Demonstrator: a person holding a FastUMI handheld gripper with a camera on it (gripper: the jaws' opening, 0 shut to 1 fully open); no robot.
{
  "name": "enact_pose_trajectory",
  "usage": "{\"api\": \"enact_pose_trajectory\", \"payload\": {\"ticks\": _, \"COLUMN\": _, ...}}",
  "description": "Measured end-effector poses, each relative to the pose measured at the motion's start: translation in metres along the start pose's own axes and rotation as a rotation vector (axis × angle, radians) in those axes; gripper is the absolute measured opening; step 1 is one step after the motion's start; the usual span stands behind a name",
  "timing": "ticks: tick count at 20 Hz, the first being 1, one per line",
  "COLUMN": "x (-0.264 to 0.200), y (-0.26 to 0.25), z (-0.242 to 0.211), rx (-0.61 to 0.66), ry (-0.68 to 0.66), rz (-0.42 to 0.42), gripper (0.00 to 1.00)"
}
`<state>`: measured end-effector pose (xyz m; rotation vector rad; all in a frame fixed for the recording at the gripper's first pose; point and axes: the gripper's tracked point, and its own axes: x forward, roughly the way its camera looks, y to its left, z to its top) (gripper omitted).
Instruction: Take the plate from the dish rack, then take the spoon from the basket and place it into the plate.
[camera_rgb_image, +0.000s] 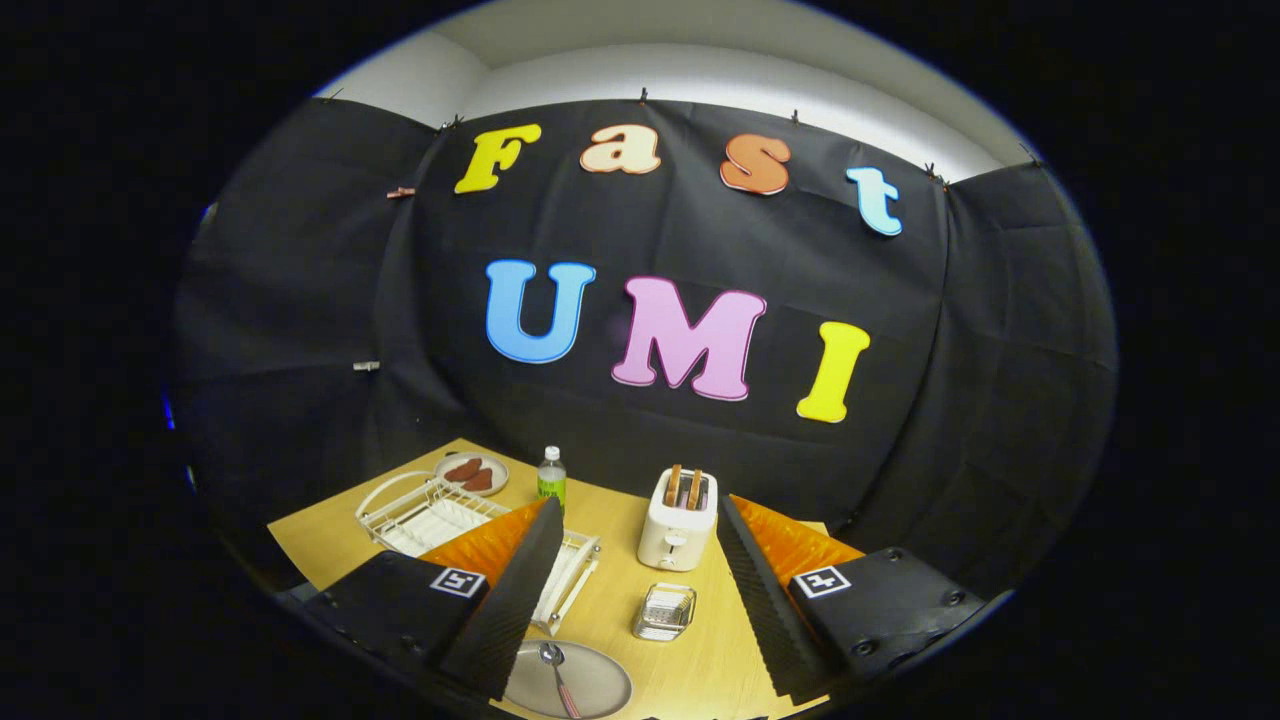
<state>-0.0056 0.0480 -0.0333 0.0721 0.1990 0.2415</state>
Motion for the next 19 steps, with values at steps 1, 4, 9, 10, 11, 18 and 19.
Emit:
{"api": "enact_pose_trajectory", "payload": {"ticks": 1, "x": -0.004, "y": -0.003, "z": 0.013, "rx": 0.007, "ry": -0.032, "rz": -0.008, "gripper": 0.96}}
{"api": "enact_pose_trajectory", "payload": {"ticks": 4, "x": -0.013, "y": -0.016, "z": 0.038, "rx": 0.004, "ry": -0.109, "rz": -0.050, "gripper": 0.95}}
{"api": "enact_pose_trajectory", "payload": {"ticks": 9, "x": -0.013, "y": -0.015, "z": 0.022, "rx": 0.045, "ry": -0.071, "rz": -0.052, "gripper": 0.95}}
{"api": "enact_pose_trajectory", "payload": {"ticks": 10, "x": -0.013, "y": -0.016, "z": 0.020, "rx": 0.056, "ry": -0.066, "rz": -0.051, "gripper": 0.95}}
{"api": "enact_pose_trajectory", "payload": {"ticks": 11, "x": -0.013, "y": -0.018, "z": 0.019, "rx": 0.061, "ry": -0.064, "rz": -0.052, "gripper": 0.95}}
{"api": "enact_pose_trajectory", "payload": {"ticks": 18, "x": -0.015, "y": -0.017, "z": 0.005, "rx": 0.079, "ry": -0.034, "rz": -0.050, "gripper": 0.95}}
{"api": "enact_pose_trajectory", "payload": {"ticks": 19, "x": -0.015, "y": -0.015, "z": 0.005, "rx": 0.080, "ry": -0.032, "rz": -0.048, "gripper": 0.95}}
